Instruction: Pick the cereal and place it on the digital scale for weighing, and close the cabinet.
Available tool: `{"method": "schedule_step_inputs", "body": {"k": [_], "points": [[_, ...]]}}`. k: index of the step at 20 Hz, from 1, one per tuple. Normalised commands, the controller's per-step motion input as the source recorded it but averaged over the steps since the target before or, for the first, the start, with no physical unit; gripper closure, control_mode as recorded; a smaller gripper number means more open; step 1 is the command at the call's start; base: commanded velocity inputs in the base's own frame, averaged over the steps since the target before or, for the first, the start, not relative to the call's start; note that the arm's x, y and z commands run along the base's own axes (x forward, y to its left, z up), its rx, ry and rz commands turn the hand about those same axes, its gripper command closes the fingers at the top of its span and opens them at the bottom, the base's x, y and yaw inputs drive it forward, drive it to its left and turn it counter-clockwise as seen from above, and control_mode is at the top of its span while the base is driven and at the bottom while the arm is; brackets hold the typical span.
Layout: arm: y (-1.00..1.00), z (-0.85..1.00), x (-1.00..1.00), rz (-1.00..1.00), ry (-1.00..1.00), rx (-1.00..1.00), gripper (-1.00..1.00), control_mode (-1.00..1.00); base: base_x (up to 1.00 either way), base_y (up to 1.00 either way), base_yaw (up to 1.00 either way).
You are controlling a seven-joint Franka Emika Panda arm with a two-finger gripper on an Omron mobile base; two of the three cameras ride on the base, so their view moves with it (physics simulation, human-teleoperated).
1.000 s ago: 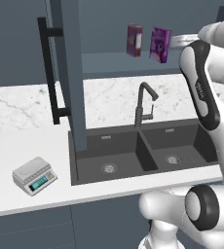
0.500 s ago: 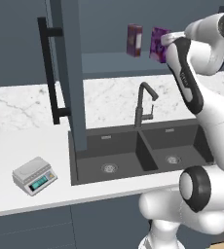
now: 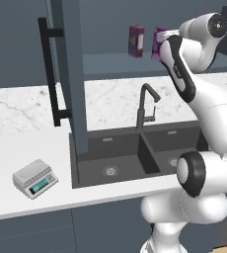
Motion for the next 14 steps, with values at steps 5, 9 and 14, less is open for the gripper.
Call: {"method": "schedule_step_inputs", "body": {"k": [5,9,14], "points": [[0.00,-0.04,0.54,0.00,0.00,0.00,-1.00,-1.00,0.00,0.00,0.00],[-0.01,-0.12,0.48,0.00,0.00,0.00,-1.00,-1.00,0.00,0.00,0.00],[-0.15,-0.06,0.17,0.02,0.00,0.00,-1.00,-1.00,0.00,0.00,0.00]]}}
